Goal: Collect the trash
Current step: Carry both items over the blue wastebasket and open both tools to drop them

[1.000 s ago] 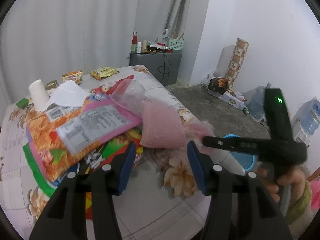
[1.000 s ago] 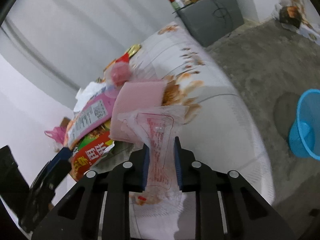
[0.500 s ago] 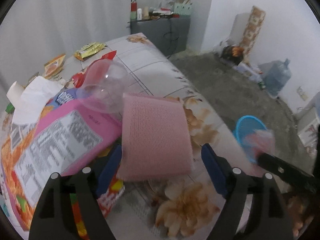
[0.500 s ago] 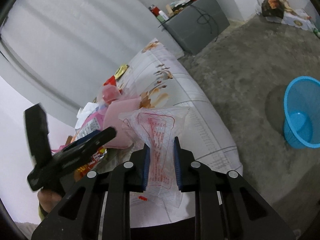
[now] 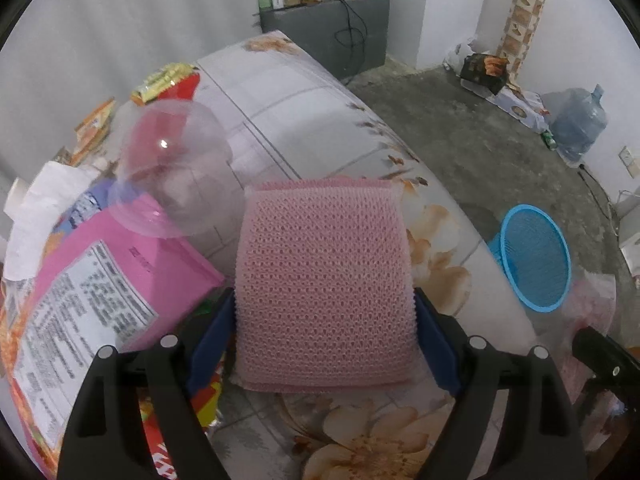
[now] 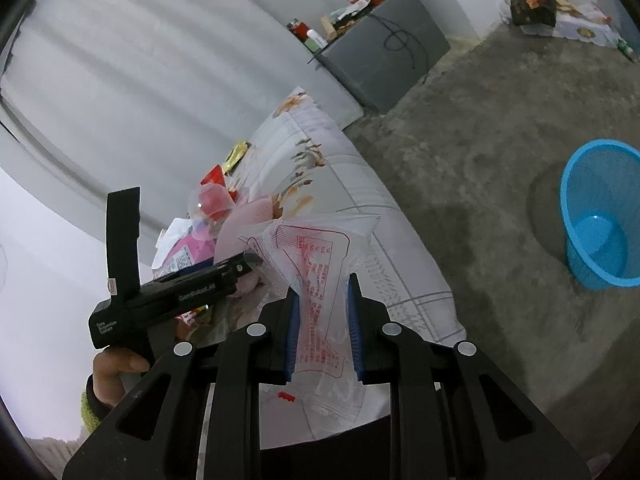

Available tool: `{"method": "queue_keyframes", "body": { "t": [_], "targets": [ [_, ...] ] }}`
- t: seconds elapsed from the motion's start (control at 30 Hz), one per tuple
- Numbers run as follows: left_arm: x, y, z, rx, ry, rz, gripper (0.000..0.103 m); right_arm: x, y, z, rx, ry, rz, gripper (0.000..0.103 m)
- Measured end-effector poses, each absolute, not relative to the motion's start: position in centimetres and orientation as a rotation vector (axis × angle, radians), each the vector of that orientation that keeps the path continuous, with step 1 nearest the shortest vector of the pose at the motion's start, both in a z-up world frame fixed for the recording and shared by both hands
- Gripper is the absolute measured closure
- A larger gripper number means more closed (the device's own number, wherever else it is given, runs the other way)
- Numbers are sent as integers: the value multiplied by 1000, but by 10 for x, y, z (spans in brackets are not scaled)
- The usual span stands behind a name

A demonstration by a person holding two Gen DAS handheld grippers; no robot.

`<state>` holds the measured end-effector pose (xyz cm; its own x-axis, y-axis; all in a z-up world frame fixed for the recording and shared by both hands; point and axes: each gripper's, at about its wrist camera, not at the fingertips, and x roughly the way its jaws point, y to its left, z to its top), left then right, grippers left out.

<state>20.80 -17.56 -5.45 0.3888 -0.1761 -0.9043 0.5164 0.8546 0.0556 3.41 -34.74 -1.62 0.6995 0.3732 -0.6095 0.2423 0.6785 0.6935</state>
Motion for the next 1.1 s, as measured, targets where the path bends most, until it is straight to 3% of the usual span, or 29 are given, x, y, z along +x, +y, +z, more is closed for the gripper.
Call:
{"method": "queue_keyframes", "body": {
  "t": [0.5,0.77,1.0,1.07,1.1],
  "targets": [
    [166,-194,-23,284,1033,-580,26,-17,-429,-20,943,687,-164,83],
    [140,-297,-8,297,1063,-841,25,-64,-509,-75,1134,648,-488,81],
    [125,-439,-48,357,1203,-1047,25,-71,-563,-126,1270,633,-624,73],
    [123,-471,-62,382,1196,-1053,23,-67,-577,-141,1299,629,-646,66],
    [123,-484,-69,394,1186,-1050,21,-65,-587,-152,1313,629,-664,55]
  ]
}}
